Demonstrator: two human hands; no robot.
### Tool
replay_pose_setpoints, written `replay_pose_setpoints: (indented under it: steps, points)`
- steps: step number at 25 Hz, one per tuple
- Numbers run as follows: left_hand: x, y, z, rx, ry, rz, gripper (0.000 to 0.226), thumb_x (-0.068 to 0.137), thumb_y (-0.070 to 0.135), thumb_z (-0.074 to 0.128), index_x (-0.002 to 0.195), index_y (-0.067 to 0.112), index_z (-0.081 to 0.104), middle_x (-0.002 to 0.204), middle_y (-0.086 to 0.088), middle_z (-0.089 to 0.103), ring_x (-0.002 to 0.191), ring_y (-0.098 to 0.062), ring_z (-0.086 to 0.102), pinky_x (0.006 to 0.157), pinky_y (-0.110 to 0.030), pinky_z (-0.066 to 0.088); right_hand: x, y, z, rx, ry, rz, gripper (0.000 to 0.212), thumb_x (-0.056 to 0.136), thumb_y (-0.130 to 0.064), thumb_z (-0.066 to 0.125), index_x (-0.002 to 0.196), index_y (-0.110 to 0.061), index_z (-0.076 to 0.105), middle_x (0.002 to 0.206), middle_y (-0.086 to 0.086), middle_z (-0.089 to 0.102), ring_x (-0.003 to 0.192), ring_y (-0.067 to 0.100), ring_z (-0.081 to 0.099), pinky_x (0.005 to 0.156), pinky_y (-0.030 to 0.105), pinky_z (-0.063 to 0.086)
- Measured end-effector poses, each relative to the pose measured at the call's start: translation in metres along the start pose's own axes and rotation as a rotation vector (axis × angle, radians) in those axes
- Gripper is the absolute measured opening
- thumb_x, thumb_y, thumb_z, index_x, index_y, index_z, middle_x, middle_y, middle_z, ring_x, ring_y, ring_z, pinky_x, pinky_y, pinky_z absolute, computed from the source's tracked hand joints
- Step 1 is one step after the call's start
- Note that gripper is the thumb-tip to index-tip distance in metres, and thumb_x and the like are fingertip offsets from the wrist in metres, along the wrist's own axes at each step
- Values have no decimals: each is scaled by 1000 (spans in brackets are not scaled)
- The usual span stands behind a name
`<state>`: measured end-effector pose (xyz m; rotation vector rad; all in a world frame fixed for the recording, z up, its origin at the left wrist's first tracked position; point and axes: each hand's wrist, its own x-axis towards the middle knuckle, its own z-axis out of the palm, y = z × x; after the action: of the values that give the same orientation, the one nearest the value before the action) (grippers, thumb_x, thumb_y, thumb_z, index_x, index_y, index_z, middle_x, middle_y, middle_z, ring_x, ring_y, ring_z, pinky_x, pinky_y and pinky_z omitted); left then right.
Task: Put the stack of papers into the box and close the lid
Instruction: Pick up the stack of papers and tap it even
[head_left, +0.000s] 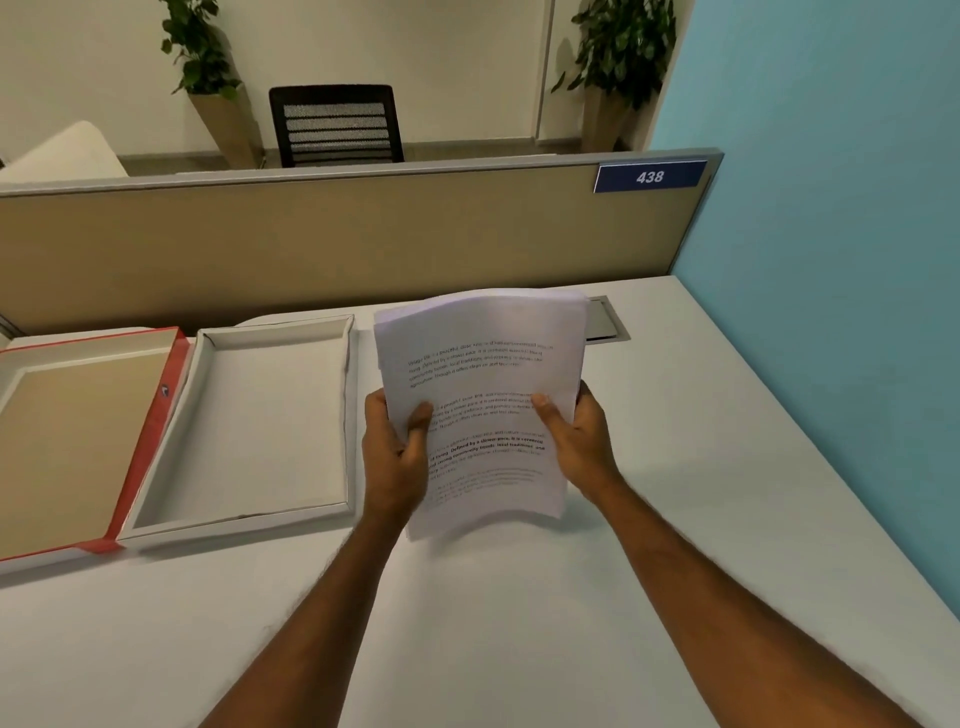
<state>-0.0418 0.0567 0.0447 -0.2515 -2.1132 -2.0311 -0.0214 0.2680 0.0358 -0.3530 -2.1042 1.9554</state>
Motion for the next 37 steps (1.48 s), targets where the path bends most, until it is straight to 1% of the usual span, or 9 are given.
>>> replay_pose_setpoints:
  steps: [6, 10, 13, 18, 23, 27, 30, 33, 37]
  points:
    - [-26, -5, -5, 54, 19, 87, 27, 92, 25, 54, 113, 37, 43, 99, 38, 57, 96, 8, 62, 61, -8, 52, -39, 12, -2, -23, 39, -103, 25, 92, -26, 64, 115, -32, 55, 106, -6, 69, 96, 17, 70, 77, 34, 62]
    - [-21, 16, -9, -22, 28, 91, 30, 91, 41, 54, 119, 29, 51, 102, 14, 64, 92, -1, 66, 64, -16, 56, -45, -21, -6, 22, 100, -187, 28, 83, -46, 68, 105, -31, 60, 99, 3, 71, 92, 26, 71, 73, 37, 62]
    - [-3, 48, -7, -31, 154, 145, 52, 88, 65, 43, 92, 16, 60, 74, 15, 60, 70, 2, 61, 54, -9, 45, -37, -68, 0, 60, 214, -308, 43, 76, -71, 58, 92, -32, 59, 84, -5, 66, 75, 12, 68, 57, 22, 55]
    - [2, 71, 5, 61, 301, 39, 34, 89, 41, 48, 59, 26, 53, 50, 15, 51, 54, 5, 53, 44, -6, 35, -31, -84, 7, 8, 330, -241, 18, 85, -38, 53, 70, -29, 57, 67, -4, 59, 71, 31, 62, 59, 29, 44]
    - [1, 77, 11, 29, 390, 54, 41, 92, 44, 41, 86, 15, 69, 74, 8, 62, 70, -8, 61, 49, -5, 40, -34, -76, 4, 53, 325, -235, 33, 91, -49, 41, 83, -24, 61, 73, -3, 63, 66, 11, 63, 54, 25, 48]
    - [-30, 41, -7, -28, 130, 136, 59, 86, 63, 47, 113, 10, 55, 97, 10, 61, 88, 3, 63, 64, -9, 50, -56, -27, -4, 79, 165, -279, 34, 91, -54, 45, 110, -27, 52, 98, -4, 66, 85, 11, 64, 66, 23, 54]
    - [-54, 16, -7, 33, 38, 68, 30, 90, 30, 56, 115, 35, 40, 103, 35, 55, 100, 9, 58, 70, -7, 51, -73, 1, 2, 1, 112, -219, 23, 90, -35, 56, 110, -40, 45, 106, -14, 62, 97, 10, 63, 78, 17, 54]
    - [-59, 12, 0, 75, 37, 139, 31, 93, 11, 51, 115, 25, 35, 103, 46, 48, 101, 16, 53, 70, -1, 47, -74, 3, 3, -20, 156, -255, 29, 92, -31, 56, 109, -51, 42, 108, -17, 61, 100, 4, 60, 81, 15, 51]
    - [-64, 7, 1, 61, 43, 148, 33, 93, 12, 50, 120, 21, 32, 104, 48, 46, 104, 15, 51, 70, 0, 46, -75, 7, 0, -24, 144, -280, 35, 92, -30, 56, 108, -59, 42, 106, -25, 60, 99, 2, 60, 81, 17, 52]
